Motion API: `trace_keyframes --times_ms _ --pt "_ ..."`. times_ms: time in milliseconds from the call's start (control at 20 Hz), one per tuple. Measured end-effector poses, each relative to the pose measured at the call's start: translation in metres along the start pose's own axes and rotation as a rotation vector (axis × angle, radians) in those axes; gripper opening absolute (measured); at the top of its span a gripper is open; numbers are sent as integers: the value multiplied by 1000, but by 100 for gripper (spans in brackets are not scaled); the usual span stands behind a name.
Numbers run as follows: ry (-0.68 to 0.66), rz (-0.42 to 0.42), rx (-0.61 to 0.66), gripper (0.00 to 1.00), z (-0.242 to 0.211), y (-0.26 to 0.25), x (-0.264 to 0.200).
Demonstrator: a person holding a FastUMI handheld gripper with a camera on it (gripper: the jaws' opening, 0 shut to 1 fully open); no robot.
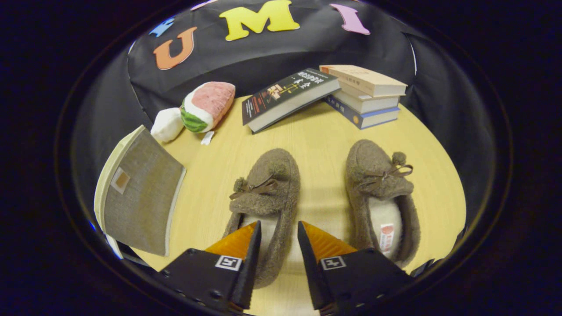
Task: Open the storage box then place both shoes into the box .Put the left shoe in first, then the right shoe, with the right side of both shoes facing outward in a uniform manner.
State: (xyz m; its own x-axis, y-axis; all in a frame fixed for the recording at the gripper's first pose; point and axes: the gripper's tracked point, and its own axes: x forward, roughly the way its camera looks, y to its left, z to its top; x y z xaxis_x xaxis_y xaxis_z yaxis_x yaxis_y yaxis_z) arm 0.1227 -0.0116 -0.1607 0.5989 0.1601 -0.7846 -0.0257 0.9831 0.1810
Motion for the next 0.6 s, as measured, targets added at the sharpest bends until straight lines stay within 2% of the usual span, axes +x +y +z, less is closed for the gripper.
trace_keyframes --times_ms 100,200,300,400,600 --pt "20 20 3 32 -2 -1 3" --pt "33 64 19 32 -1 2 4" --pt "35 69 7 31 -5 -2 6" --pt "42 87 53 6 0 -4 8" --pt "24 169 154 0 9 2 -2"
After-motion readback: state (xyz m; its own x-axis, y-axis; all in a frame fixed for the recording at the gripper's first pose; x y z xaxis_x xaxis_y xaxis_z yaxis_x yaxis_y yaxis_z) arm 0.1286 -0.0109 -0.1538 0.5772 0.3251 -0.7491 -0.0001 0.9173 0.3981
